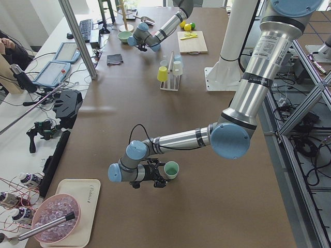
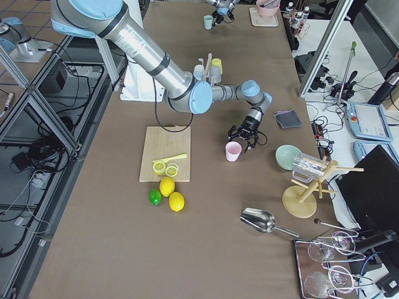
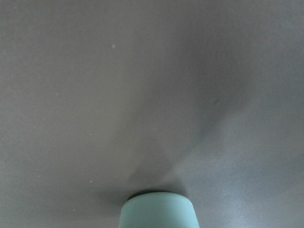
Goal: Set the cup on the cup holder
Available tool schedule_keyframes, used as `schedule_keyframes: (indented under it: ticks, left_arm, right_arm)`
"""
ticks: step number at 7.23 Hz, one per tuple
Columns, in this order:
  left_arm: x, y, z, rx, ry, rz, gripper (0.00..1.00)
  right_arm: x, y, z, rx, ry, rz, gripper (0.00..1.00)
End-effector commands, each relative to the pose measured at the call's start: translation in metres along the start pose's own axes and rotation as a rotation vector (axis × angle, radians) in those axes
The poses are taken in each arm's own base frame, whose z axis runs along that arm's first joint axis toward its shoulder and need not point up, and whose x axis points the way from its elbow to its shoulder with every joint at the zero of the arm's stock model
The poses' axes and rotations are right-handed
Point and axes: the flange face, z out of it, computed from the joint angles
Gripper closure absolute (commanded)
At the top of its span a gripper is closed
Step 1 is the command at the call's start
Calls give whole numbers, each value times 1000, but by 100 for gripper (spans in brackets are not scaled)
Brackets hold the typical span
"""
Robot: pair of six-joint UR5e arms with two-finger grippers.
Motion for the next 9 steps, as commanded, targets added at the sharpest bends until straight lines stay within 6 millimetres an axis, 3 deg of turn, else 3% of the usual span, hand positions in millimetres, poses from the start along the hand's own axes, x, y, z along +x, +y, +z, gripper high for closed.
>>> schedule_keyframes:
  ticks: [1, 2, 3, 7, 9]
  left_arm:
    - [2, -1, 4, -3, 4, 5, 3]
    - [5, -3, 8, -6, 8, 9, 3]
    - [6, -3, 8, -5, 12, 8, 12]
    - [20, 1, 4, -16, 13, -6, 57]
    - [35, 8, -3, -20, 14, -8, 63]
  right_arm:
    - [1, 0, 4, -8, 1, -3, 1]
    - [2, 0, 6, -13, 5, -6, 1]
    - [2, 0, 8, -15, 4, -7, 1]
    - [4, 7, 2, -13, -12, -10, 2]
    - [9, 13, 4, -13, -23, -14, 2]
